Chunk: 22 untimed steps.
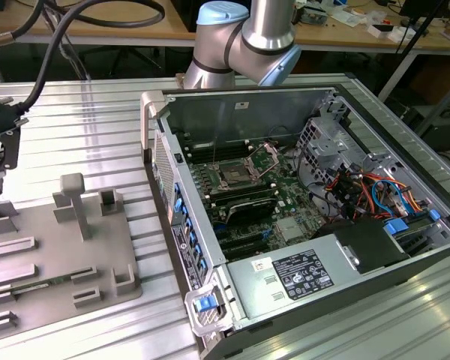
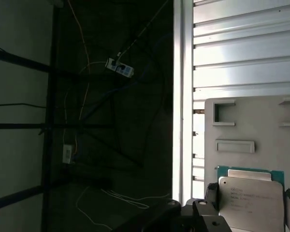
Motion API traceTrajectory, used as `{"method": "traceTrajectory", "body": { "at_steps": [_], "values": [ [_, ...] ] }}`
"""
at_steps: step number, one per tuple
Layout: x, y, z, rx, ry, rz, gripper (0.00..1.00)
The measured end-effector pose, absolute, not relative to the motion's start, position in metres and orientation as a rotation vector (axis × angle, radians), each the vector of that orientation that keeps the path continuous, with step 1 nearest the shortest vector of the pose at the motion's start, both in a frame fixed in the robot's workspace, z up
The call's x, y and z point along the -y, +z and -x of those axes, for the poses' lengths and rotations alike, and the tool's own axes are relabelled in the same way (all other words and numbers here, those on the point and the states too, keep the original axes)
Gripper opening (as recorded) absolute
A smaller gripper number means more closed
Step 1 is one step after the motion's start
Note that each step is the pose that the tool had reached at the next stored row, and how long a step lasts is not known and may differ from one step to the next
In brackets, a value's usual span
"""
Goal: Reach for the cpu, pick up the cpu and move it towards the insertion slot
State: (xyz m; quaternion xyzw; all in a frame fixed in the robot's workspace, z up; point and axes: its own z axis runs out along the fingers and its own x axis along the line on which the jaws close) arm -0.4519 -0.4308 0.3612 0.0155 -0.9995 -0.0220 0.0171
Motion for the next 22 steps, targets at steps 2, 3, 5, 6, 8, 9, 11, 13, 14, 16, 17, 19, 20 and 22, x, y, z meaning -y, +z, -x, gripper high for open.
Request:
{"method": "traceTrajectory", "body": {
  "at_steps": [2, 3, 5, 6, 8, 9, 11, 13, 14, 16, 17, 19, 20, 22],
  "values": [
    [0.431, 0.364, 0.452, 3.106, -0.068, -0.048, 0.55],
    [0.431, 0.365, 0.452, 3.106, -0.067, -0.048, 0.55],
    [0.431, 0.367, 0.452, 3.106, -0.067, -0.048, 0.55],
    [0.431, 0.370, 0.452, 3.106, -0.066, -0.048, 0.55],
    [0.431, 0.373, 0.452, 3.106, -0.065, -0.048, 0.55],
    [0.431, 0.375, 0.452, 3.106, -0.065, -0.048, 0.55],
    [0.431, 0.379, 0.452, 3.106, -0.065, -0.048, 0.55],
    [0.431, 0.383, 0.452, 3.106, -0.065, -0.048, 0.55],
    [0.431, 0.385, 0.452, 3.106, -0.065, -0.048, 0.55],
    [0.431, 0.389, 0.452, 3.106, -0.065, -0.048, 0.55],
    [0.431, 0.390, 0.452, 3.106, -0.065, -0.048, 0.55],
    [0.431, 0.393, 0.452, 3.106, -0.065, -0.048, 0.55],
    [0.431, 0.395, 0.452, 3.106, -0.064, -0.048, 0.55],
    [0.431, 0.399, 0.452, 3.106, -0.064, -0.048, 0.55]
  ]
}}
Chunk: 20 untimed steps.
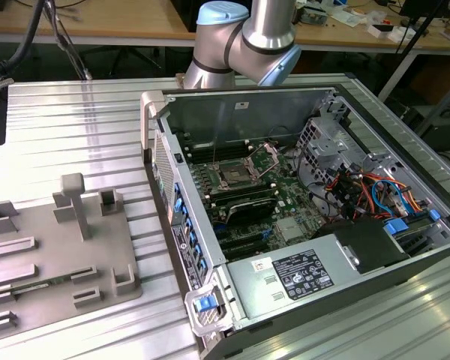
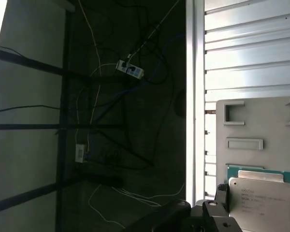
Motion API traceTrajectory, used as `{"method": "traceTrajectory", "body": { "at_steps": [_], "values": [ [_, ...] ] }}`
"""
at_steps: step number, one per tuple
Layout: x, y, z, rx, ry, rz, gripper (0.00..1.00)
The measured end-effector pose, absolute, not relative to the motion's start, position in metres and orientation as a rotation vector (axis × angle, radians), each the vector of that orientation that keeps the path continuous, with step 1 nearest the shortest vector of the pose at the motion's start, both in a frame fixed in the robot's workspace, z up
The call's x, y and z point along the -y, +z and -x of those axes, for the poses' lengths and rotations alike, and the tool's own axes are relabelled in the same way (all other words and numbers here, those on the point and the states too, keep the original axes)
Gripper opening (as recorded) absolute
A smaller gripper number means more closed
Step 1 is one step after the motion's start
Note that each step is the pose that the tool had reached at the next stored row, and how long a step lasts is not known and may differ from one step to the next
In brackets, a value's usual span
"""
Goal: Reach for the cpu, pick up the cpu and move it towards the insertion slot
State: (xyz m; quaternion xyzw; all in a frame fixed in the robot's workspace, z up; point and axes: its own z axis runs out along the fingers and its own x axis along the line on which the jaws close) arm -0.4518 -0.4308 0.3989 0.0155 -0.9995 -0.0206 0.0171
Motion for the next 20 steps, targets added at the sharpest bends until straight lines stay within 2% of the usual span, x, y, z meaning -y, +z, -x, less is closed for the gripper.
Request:
{"method": "traceTrajectory", "body": {
  "at_steps": [8, 20],
  "values": [
    [0.431, 0.419, 0.452, 3.106, -0.064, -0.048, 0.55],
    [0.431, 0.419, 0.450, 3.106, -0.063, -0.048, 0.55]
  ]
}}
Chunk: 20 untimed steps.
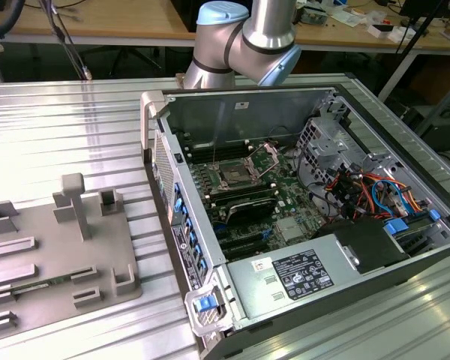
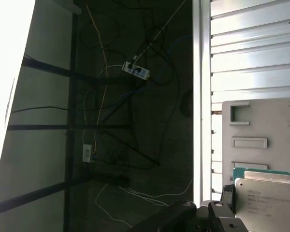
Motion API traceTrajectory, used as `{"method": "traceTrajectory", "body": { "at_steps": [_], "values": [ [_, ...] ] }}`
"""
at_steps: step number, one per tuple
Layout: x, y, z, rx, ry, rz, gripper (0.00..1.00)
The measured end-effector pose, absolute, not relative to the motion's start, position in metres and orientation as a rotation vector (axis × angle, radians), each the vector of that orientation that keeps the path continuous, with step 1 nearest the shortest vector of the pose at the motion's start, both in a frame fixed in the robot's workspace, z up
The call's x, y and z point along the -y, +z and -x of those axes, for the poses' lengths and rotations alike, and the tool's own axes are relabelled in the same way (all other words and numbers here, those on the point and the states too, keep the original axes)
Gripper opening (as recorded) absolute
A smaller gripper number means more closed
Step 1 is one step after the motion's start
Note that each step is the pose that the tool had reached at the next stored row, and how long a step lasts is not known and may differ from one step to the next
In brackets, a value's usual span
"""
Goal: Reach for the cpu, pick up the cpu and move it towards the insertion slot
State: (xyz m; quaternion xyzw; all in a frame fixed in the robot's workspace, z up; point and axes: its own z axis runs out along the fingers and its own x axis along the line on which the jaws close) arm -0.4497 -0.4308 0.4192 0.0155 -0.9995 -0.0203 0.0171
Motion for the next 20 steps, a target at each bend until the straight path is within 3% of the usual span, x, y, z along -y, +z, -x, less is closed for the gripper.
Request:
{"method": "traceTrajectory", "body": {
  "at_steps": [20],
  "values": [
    [0.431, 0.419, 0.431, 3.106, -0.063, -0.048, 0.55]
  ]
}}
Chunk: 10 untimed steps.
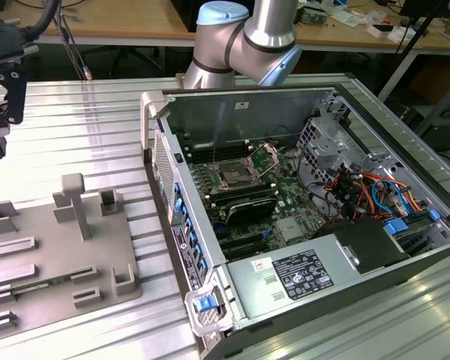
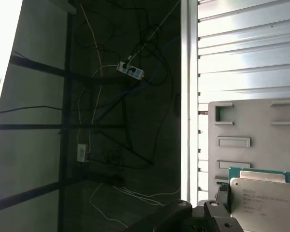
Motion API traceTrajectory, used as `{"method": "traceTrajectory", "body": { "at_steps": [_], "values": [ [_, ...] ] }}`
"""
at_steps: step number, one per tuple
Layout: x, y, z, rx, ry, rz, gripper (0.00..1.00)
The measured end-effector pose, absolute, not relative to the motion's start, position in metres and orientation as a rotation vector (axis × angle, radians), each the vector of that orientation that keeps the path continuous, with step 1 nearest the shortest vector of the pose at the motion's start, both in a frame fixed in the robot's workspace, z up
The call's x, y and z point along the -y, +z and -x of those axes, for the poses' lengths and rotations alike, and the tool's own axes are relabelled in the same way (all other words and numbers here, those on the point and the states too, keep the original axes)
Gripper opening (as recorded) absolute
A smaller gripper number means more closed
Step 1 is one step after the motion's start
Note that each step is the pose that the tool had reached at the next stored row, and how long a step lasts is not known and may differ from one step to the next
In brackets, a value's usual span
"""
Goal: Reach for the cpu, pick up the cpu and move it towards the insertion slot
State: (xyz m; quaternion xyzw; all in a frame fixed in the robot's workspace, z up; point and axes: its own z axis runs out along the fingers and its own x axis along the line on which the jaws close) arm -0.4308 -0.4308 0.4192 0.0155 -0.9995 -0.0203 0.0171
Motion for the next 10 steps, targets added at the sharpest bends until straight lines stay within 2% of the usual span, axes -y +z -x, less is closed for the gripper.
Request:
{"method": "traceTrajectory", "body": {
  "at_steps": [10],
  "values": [
    [0.4308, 0.4192, 0.4205, 3.106, -0.063, -0.048, 0.55]
  ]
}}
